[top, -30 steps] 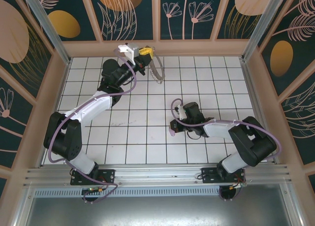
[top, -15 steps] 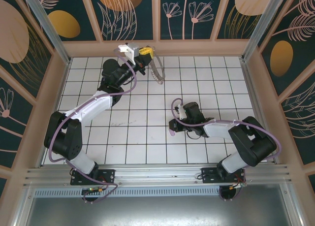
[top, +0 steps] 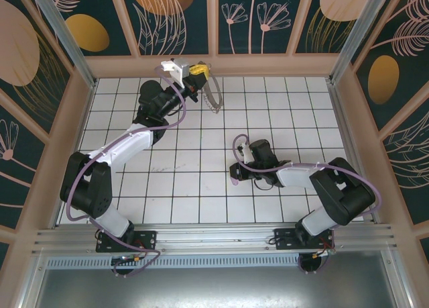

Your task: Put the keys on the keyring

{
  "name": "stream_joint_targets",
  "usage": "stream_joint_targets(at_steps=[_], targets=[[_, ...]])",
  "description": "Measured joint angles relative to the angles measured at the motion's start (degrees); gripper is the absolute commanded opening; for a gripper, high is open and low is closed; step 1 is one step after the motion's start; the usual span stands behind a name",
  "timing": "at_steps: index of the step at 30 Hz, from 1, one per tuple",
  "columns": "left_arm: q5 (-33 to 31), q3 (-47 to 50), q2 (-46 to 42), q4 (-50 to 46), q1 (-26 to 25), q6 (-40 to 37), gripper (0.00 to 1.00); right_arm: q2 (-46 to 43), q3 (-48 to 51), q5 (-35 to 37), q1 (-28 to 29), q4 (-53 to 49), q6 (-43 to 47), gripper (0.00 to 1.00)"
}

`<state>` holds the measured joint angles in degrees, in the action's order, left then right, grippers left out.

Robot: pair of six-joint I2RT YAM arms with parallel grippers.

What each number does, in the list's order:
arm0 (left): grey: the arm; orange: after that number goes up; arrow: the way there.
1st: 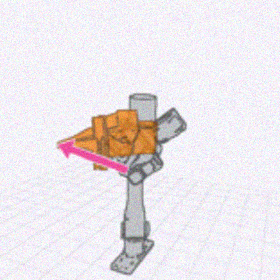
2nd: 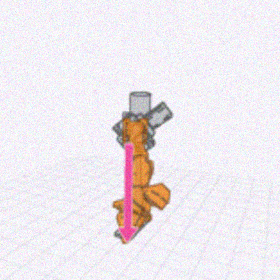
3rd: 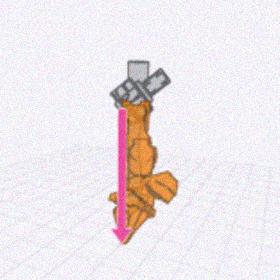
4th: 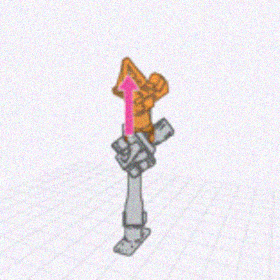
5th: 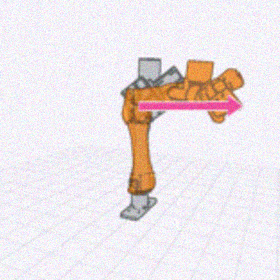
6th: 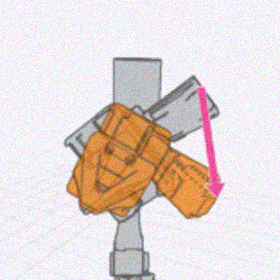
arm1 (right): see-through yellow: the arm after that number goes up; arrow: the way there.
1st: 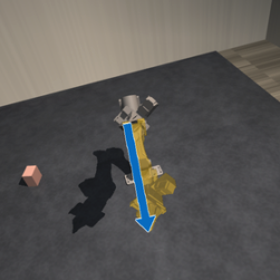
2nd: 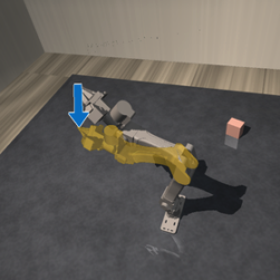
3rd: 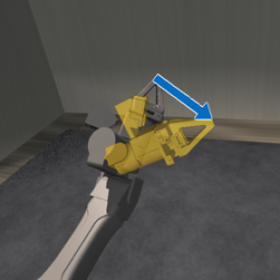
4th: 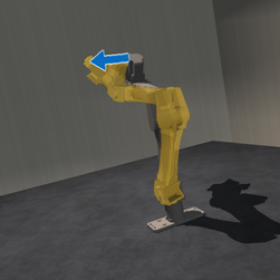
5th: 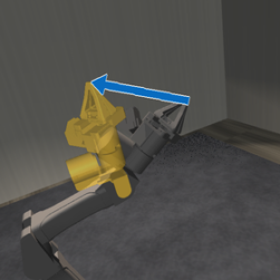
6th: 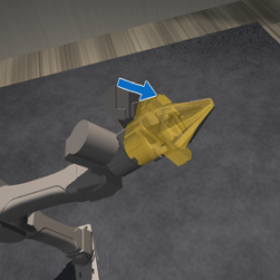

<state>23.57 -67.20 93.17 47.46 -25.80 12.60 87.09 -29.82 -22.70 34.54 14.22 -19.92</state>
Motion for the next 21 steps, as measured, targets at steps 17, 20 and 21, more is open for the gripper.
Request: stream_joint_targets(at_steps=[17,20,21], targets=[[0.02,0.00,0.00,0.39,0.00,0.68,0.00,-0.76,0.00,0.13,0.00,-0.85,0.02,0.00],[0.00,0.00,0.00,0.39,0.00,0.83,0.00,-3.39,0.00,0.13,-0.07,-1.55,0.02,0.00],[0.02,0.00,0.00,0.39,0.00,0.83,0.00,-4.24,0.00,0.11,-0.07,-1.64,0.02,0.00]])
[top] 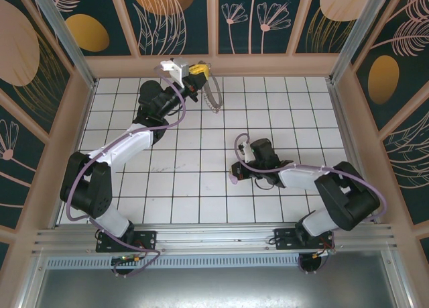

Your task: Put the keys on the keyring

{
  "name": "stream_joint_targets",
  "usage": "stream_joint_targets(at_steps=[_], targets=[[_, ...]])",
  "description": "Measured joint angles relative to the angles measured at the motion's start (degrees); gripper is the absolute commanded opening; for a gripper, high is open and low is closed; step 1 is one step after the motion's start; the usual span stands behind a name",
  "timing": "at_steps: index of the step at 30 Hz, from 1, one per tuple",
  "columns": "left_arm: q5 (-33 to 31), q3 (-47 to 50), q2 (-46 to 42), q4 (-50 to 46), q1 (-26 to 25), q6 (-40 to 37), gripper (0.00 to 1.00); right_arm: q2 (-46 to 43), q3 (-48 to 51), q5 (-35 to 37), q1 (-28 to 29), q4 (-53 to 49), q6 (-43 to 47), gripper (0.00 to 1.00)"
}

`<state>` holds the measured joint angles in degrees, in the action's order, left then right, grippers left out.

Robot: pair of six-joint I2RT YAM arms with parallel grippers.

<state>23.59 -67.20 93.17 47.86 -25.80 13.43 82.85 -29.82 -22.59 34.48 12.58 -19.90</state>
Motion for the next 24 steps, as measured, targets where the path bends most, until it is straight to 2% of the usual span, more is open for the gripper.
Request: stream_joint_targets(at_steps=[9,16,24], targets=[[0.13,0.00,0.00,0.04,0.00,0.24,0.00,-4.07,-0.55,0.20,-0.13,-1.62,0.00,0.00],[0.44,0.00,0.00,0.07,0.00,0.39,0.00,-11.89,-1.81,0.44,-2.36,-4.09,0.00,0.00],[2.40,0.00,0.00,-0.04,0.00,0.46,0.00,-20.09,-7.89,0.39,-8.92,-4.46,0.48,0.00]])
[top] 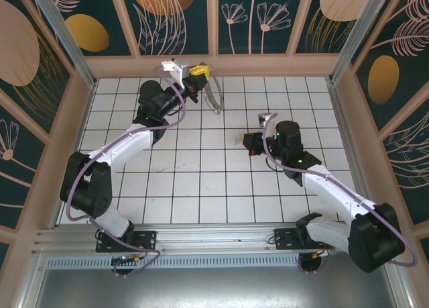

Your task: Put the keys on the keyring

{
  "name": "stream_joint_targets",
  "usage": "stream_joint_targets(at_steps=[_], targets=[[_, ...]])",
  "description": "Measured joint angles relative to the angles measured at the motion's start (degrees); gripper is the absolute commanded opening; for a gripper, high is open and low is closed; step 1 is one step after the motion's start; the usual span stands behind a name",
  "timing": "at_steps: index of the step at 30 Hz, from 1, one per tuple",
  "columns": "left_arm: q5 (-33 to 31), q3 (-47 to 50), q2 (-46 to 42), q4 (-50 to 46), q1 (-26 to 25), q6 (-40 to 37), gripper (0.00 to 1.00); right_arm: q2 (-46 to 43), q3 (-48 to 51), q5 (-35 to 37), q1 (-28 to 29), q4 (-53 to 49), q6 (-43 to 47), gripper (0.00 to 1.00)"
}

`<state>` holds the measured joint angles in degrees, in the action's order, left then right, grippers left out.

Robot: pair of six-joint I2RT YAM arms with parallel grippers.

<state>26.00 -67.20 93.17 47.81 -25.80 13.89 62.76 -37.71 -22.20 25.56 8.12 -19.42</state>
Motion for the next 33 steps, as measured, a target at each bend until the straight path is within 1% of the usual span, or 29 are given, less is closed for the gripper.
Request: stream_joint_targets(at_steps=[6,11,15,20,27,33], targets=[[4.33,-0.76,0.00,-2.05,0.00,-0.04,0.00,-1.22,-3.96,-0.26,-4.13,2.40,0.81,0.00],[10.10,-3.48,0.00,-6.08,0.00,-0.15,0.00,-1.20,-7.39,-0.46,-6.58,6.25,1.51,0.00],[14.73,-6.16,0.48,-9.14,0.00,-0.28,0.00,-0.33,-10.27,-0.83,-7.41,9.70,1.99,0.00],[19.96,-9.33,1.79,-12.74,-0.02,-0.52,0.00,1.55,-13.22,-2.93,-7.48,13.62,3.69,0.00],[22.86,-11.93,2.80,-19.67,-1.05,-4.00,0.00,2.71,-14.82,-6.27,-7.50,15.69,6.62,0.00],[22.12,-12.63,2.84,-24.55,-2.82,-7.76,0.00,2.82,-15.61,-9.60,-7.52,16.15,7.80,0.00]])
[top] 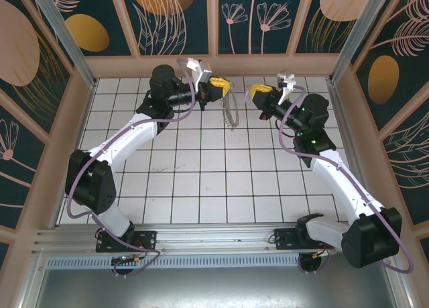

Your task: Put the keys on the keyring

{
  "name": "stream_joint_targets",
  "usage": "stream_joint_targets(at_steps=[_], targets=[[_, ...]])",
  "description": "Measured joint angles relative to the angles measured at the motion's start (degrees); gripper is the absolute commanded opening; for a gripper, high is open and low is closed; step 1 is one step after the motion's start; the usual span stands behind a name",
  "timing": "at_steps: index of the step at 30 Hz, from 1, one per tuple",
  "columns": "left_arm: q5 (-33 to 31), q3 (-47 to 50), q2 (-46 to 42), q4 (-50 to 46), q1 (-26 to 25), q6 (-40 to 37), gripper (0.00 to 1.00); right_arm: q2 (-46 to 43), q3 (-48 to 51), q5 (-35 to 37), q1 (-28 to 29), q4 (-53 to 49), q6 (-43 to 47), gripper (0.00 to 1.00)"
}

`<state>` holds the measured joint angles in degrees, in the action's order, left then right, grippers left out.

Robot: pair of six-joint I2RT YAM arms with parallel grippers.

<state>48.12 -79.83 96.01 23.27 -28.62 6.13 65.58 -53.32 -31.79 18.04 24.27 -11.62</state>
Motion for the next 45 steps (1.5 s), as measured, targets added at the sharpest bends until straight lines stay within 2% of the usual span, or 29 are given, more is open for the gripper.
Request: stream_joint_targets(at_steps=[15,45], targets=[[-6.69,0.00,-0.39,-5.75,-2.62,-5.14,0.00,1.44,-0.13,-4.81,0.02,-0.04,0.81,0.00],[-7.04,0.00,-0.61,-8.39,-3.63,-7.32,0.00,7.23,-4.33,-5.55,2.32,-1.79,4.11,0.00]])
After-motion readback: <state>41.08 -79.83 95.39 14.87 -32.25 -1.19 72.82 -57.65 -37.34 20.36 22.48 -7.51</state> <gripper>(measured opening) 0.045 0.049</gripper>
